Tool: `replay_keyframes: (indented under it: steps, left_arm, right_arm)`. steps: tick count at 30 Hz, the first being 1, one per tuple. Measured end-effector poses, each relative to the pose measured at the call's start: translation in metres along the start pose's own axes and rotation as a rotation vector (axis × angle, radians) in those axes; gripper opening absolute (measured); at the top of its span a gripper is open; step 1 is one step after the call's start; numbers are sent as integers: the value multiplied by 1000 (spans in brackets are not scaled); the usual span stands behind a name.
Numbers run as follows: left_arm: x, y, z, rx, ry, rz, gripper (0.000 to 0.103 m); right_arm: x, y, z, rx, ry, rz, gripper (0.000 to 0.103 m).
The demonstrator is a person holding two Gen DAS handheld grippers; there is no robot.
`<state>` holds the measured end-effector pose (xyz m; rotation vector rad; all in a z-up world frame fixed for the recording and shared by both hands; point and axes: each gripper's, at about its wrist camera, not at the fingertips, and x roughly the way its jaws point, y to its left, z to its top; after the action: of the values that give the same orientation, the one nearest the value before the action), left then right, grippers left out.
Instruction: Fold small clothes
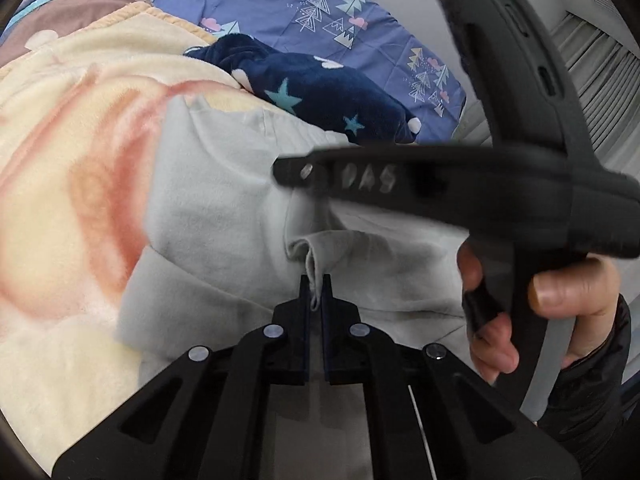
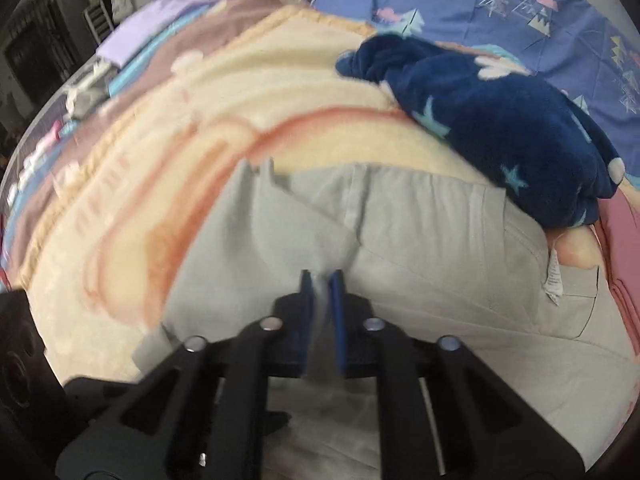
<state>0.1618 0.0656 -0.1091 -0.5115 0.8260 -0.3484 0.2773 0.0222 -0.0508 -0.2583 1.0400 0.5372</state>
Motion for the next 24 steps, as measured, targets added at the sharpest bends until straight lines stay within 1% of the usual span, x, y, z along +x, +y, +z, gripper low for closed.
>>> replay_keyframes:
  steps: [1,3,4,6,7,9,10,11,12,13,15,16,17,18,19,21,22,24]
  left_arm:
    - [-11,-3,1,4,-24,-2,4]
    - [-34,-10,1,36,-82,11,4]
    - [-45,-12,1,51,-111,22,4]
    - [-60,-11,-3,65,-151,53,4]
    - [-62,-7,-5,66,-153,69,4]
    - [-58,8,-11,36,-126,92,4]
    - [-53,17,-15,9,-101,99,4]
    - [-47,25,-19,-18,-76,109,5]
    - [-43,32,-23,-45,-58,116,7]
    - [-43,36,-26,-58,-57,105,7]
    - [-52,34,-26,-49,-89,98,11]
    - [-58,31,-25,-35,-116,112,19]
    - [-63,29,-25,-24,-147,131,24]
    - [-67,29,-25,-18,-167,141,28]
    - [-69,29,-23,-12,-176,146,28]
    - [-68,33,-22,-10,-166,174,28]
    - [-62,38,-21,-21,-142,182,28]
    - [-50,50,-21,-40,-87,177,28]
  right_arm:
    - [-9,0,3,0,-42,15,5]
    - [-42,4,11,-6,-144,73,5]
    - [-51,7,15,-10,-171,93,5]
    - [-55,15,21,-28,-187,118,5]
    - [-51,21,24,-40,-184,130,5]
    - [-31,36,26,-63,-164,161,5]
    - [-17,41,24,-77,-147,147,7]
    - [-7,44,21,-86,-129,120,16]
    - [3,45,16,-93,-103,92,23]
    - [10,46,14,-94,-81,77,33]
    - [8,40,12,-78,-91,96,34]
    - [4,36,15,-70,-104,100,33]
    - [-1,32,20,-63,-112,103,33]
    - [-5,29,26,-56,-119,107,33]
    - [-8,28,32,-49,-124,116,33]
    - [-8,28,46,-54,-112,128,29]
    - [-5,30,52,-61,-97,129,27]
    - [9,39,63,-84,-46,124,26]
